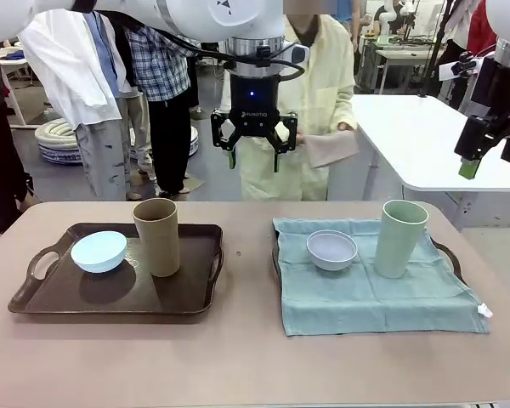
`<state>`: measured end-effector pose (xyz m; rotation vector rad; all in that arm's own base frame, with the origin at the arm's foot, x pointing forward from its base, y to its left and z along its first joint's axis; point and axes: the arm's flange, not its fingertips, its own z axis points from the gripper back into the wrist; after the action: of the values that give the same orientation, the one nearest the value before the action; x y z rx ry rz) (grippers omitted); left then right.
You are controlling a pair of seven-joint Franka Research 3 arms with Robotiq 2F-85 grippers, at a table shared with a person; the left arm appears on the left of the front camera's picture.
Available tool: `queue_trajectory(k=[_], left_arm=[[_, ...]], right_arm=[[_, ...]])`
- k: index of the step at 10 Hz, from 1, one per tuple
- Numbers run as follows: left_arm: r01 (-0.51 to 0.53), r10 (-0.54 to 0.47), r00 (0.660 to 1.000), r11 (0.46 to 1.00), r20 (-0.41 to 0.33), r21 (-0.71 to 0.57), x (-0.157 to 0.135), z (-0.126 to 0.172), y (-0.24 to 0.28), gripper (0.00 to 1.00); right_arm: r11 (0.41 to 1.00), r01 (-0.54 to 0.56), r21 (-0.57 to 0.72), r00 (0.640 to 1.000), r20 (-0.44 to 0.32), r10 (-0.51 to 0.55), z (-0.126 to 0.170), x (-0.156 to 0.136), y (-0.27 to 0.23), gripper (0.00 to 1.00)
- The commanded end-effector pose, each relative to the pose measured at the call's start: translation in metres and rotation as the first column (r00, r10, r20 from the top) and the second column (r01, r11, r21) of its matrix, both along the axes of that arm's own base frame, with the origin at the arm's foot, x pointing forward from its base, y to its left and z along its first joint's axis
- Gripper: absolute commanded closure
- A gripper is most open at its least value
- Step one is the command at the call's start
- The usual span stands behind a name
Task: Set up a tray with a mat and arrange the tableware.
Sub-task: Place the Picnic Bowl and Reusable plastic cup back onto the Handle tray in front of the human's position, then pick up the Picnic Bowl and Reusable plastic cup from the Handle tray in front of the human's position and hold them in the air.
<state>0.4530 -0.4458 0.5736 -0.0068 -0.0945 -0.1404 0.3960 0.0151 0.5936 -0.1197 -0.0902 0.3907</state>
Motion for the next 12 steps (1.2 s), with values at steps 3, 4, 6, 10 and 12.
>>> queue_trajectory(k=[3,4,6,10,12], left_arm=[[0.018,-0.018,1.0,1.0,0.007,-0.01,0.002,0.0024,0.002,0.15],[0.018,-0.018,1.0,1.0,0.007,-0.01,0.002,0.0024,0.002,0.15],[0.018,-0.018,1.0,1.0,0.007,-0.01,0.002,0.0024,0.002,0.15],[0.018,-0.018,1.0,1.0,0.007,-0.01,0.002,0.0024,0.002,0.15],[0.001,-0.001,1.0,1.0,0.003,-0.005,0.0009,0.0022,-0.0007,0.15]], right_arm=[[1.0,-0.009,0.004,1.0,-0.002,0.009,-0.0011,0.0017,-0.0005,0.0],[1.0,-0.009,0.004,1.0,-0.002,0.009,-0.0011,0.0017,-0.0005,0.0],[1.0,-0.009,0.004,1.0,-0.002,0.009,-0.0011,0.0017,-0.0005,0.0],[1.0,-0.009,0.004,1.0,-0.002,0.009,-0.0011,0.0017,-0.0005,0.0],[1.0,-0.005,0.006,1.0,-0.002,0.005,-0.0007,0.0004,0.0002,0.0]])
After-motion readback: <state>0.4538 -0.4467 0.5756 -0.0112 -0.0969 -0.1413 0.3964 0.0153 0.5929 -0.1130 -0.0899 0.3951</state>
